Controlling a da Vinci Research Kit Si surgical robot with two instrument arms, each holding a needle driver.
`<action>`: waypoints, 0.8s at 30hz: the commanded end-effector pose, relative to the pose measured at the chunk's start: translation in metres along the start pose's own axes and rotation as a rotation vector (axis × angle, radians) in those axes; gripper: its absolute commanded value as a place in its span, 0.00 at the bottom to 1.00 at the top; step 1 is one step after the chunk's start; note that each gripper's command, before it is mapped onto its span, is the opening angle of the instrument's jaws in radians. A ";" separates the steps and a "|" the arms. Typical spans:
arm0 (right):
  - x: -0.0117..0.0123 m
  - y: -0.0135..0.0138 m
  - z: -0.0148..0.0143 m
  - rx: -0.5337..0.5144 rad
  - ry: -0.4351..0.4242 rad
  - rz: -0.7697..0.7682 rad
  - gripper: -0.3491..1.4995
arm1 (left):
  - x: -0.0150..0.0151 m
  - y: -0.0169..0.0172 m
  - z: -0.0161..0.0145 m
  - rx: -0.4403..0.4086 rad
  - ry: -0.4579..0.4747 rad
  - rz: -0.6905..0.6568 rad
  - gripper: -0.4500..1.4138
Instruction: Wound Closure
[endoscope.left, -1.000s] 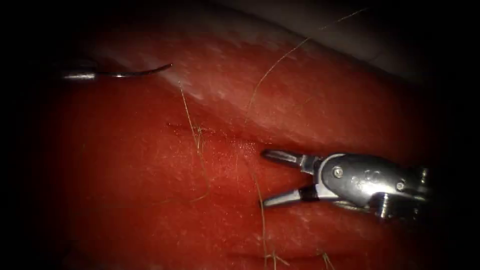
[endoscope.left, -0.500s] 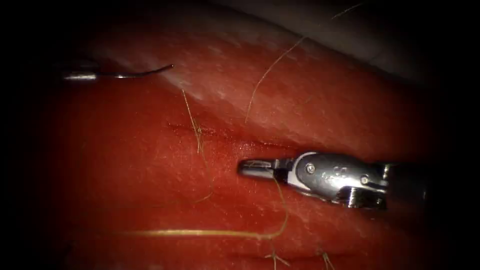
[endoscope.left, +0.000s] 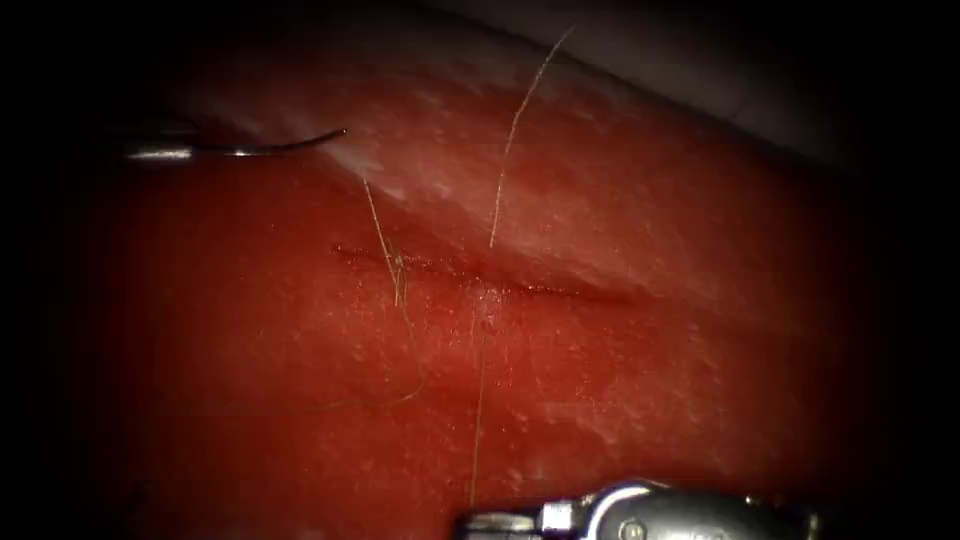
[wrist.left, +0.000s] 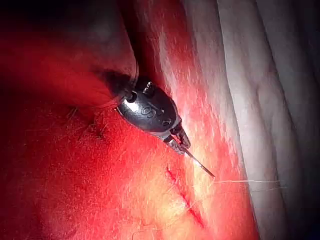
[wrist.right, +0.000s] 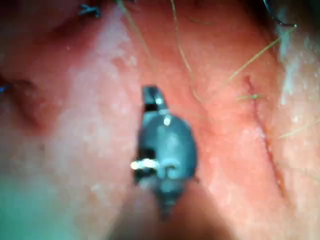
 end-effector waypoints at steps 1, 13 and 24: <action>0.0001 -0.0006 0.0012 0.013 0.003 -0.002 0.00 | -0.0005 0.0002 0.0007 -0.002 0.001 0.000 0.05; 0.0023 -0.0011 0.0005 -0.038 0.005 -0.015 0.85 | -0.0005 0.0003 0.0007 -0.002 0.001 0.000 0.05; -0.0026 0.0122 -0.0011 -0.203 -0.017 -0.056 0.85 | -0.0005 0.0002 0.0007 -0.002 0.001 0.000 0.05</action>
